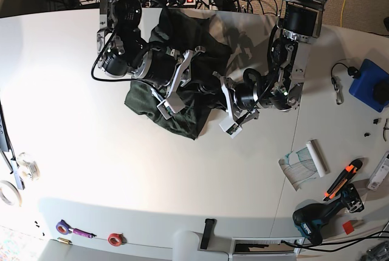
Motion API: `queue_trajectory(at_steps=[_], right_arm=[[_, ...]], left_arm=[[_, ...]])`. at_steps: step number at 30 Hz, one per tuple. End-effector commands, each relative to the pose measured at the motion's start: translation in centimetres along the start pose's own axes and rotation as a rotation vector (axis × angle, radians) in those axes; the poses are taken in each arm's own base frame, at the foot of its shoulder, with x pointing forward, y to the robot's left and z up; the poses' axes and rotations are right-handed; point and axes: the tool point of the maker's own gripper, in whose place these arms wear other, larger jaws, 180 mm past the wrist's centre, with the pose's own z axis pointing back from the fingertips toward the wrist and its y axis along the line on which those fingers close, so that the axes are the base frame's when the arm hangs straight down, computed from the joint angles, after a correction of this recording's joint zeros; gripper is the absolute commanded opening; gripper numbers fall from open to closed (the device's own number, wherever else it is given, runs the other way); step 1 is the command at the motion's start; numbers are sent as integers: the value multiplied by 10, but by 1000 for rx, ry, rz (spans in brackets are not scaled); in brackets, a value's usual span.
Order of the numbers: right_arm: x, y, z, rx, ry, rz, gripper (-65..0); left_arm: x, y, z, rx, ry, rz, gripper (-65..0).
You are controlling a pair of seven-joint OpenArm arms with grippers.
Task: Layout the t-shirt on the table in an organized manner, then fold the t-shirt properly
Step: 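Release the hem side and move the left gripper away from the bundle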
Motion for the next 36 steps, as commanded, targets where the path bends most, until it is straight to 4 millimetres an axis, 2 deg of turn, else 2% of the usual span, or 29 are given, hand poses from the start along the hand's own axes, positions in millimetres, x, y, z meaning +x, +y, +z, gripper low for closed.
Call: queue_trajectory(at_steps=[1,4,9,17,20,25,28,31,36], right_arm=[[-29,56,-7,233,102,14,-650],[-21,65,-5,283,61,-5,-650],[-19,68,-5,297,50,-11,-650],[-18,66,-4,292,47,-12,-650],[-16,54,1,252,33,-23,-650],[-12,16,19,124,-9,-63,-650],[-10,1,29,74,-33,-83,-650],[-10,-3,32,58,-40,-89,-650],[-10,2,29,76,-32,-82,-650]], left_arm=[[75,26,14,107,-240,69,-650],[72,33,20,121,-229,56,-650],[65,46,28,152,-211,44,-650],[58,47,28,153,-200,51,-650],[58,47,28,153,-200,51,-650],[58,47,28,153,-200,51,-650],[58,47,28,153,-201,51,-650],[58,47,28,153,-201,51,-650],[58,47,28,153,-201,51,-650]])
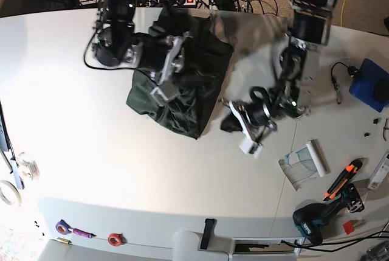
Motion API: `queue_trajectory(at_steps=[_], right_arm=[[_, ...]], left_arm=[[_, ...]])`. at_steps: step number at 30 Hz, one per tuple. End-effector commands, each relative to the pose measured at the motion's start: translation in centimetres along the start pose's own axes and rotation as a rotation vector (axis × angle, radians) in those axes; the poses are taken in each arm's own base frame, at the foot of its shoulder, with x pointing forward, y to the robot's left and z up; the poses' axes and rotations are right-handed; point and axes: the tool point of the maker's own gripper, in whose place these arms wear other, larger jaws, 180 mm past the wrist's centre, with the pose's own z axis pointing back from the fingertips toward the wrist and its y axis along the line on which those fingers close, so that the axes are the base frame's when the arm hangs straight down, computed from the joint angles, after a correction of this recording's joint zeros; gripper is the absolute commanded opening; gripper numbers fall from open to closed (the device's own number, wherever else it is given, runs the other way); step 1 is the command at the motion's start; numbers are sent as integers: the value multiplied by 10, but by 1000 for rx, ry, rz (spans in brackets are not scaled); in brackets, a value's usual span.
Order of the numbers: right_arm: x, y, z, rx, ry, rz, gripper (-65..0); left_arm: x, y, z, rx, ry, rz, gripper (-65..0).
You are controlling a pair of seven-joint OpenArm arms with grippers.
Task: Layout the t-shirt on the table in an organized manner, then fold the t-shirt properly
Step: 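Release the hem side and move the left gripper away from the bundle, then grasp the bundle edge with the left gripper and fold it toward the right gripper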
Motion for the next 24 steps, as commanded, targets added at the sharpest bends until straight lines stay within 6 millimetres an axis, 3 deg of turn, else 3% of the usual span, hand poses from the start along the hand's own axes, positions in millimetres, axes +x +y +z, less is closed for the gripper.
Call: queue_trajectory(at_steps=[1,13,21,24], right_arm=[[7,5,1,15,-23,18,-650],[4,15,-19,27,54,100,-650],[-15,30,-45,33,202,224,-650],[-19,32,-48,31,226,244,-499]], left_arm=[[32,6,6,9,-81,-28,-650],[32,5,6,4,-85,-23,-650],[32,5,6,4,-84,-23,-650],[32,5,6,4,-84,-23,-650]])
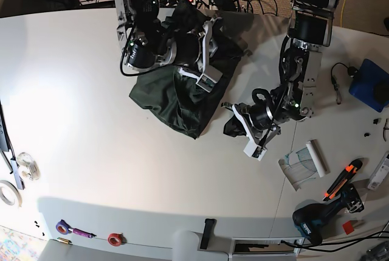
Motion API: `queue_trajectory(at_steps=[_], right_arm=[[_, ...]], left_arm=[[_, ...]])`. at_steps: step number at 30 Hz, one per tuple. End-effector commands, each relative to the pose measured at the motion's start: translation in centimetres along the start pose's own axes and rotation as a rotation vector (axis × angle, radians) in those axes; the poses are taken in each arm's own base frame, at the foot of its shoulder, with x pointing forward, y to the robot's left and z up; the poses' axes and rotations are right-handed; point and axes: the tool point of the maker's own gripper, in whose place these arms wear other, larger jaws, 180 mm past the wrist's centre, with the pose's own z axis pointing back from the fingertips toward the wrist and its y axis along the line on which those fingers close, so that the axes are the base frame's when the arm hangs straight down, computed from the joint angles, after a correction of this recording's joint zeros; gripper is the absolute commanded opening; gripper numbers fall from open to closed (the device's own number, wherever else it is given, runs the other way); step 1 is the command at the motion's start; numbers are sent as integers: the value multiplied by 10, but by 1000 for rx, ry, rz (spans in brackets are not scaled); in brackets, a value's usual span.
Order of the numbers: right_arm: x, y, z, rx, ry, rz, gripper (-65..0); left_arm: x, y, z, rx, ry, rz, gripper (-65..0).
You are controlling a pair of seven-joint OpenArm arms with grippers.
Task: Layout the t-shirt on the table in an organized manner, then fold the t-shirt properly
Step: 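Grasp the bundle edge with the left gripper and fold it toward the right gripper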
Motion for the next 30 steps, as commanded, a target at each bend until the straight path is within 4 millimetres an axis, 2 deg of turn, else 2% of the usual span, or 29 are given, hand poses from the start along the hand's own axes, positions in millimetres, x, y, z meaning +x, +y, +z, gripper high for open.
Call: queue_trajectory(at_steps=[1,3,7,10,13,17,18,19,21,22,24,27,30], right_arm=[[15,2,2,2,-54,24,-443],[21,-2,2,-19,-82,24,-389],[40,-9,6,-53,-163,45,-389],[70,-17,14,-80,-259,92,-389],[92,-31,23,-134,-279,160,-389],[102,-60,32,-267,-235,147,-392],[101,-68,35,-307,-225,128,-414],[98,-77,38,-351,-217,100,-465],[88,-100,49,-462,-190,28,-609],[82,-112,57,-522,-184,-11,-650],[72,-131,75,-611,-199,-88,-650],[51,-151,98,-683,-209,-187,-650],[22,-166,122,-748,-209,-291,-650]], left_arm=[[24,-2,3,-13,-61,-20,-650],[24,-2,3,-14,-61,-21,-650],[23,-10,3,-56,-61,-58,-650],[23,-10,3,-57,-61,-60,-650],[23,-10,3,-57,-61,-60,-650],[23,-10,3,-57,-60,-60,-650],[23,-11,3,-64,-59,-66,-650],[22,-15,4,-81,-57,-83,-650],[21,-23,4,-127,-49,-119,-576],[20,-26,5,-147,-44,-118,-524],[22,-35,6,-199,-48,-111,-474],[25,-46,9,-261,-67,-108,-474],[29,-72,19,-412,-86,-68,-477]])
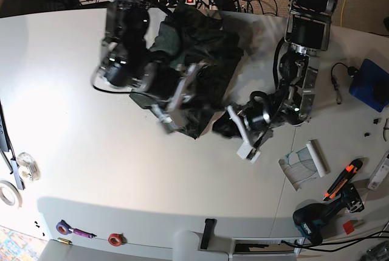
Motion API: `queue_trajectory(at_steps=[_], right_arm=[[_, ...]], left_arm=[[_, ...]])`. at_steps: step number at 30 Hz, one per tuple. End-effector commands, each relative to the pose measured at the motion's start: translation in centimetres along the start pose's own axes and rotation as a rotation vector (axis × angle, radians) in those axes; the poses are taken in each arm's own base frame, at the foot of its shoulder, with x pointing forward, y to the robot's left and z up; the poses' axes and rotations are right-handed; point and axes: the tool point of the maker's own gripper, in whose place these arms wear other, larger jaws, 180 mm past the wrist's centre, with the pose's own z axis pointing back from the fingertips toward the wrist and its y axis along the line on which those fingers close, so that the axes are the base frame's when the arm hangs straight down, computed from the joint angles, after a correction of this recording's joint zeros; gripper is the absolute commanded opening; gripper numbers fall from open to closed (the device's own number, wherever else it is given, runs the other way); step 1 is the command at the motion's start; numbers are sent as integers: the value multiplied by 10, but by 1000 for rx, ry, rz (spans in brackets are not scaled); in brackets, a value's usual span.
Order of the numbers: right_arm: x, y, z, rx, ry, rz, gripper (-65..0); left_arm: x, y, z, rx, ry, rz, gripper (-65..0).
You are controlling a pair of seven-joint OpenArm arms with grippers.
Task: Layout the t-shirt on the table in an organized manner, then fold the t-shirt properly
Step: 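Grasp the bundle edge with the left gripper and fold it toward the right gripper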
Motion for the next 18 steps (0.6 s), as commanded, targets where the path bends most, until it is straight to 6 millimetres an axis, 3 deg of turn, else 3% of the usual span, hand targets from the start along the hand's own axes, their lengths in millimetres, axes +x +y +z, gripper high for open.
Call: queue_trajectory(at_steps=[1,5,8,18], right_arm=[[-16,-56,16,-198,90,-5,-650],[-34,-91,38,-295,96,-94,-650],[-37,-109,52,-344,82,-142,-650],[-33,-94,45,-265,68,-122,-650]], left_arm=[[36,-25,3,-104,-136,-11,-491],[32,-46,7,-185,-80,-14,-567],[30,-51,8,-205,-56,-20,-578],[31,-51,8,-201,-57,-23,-578]])
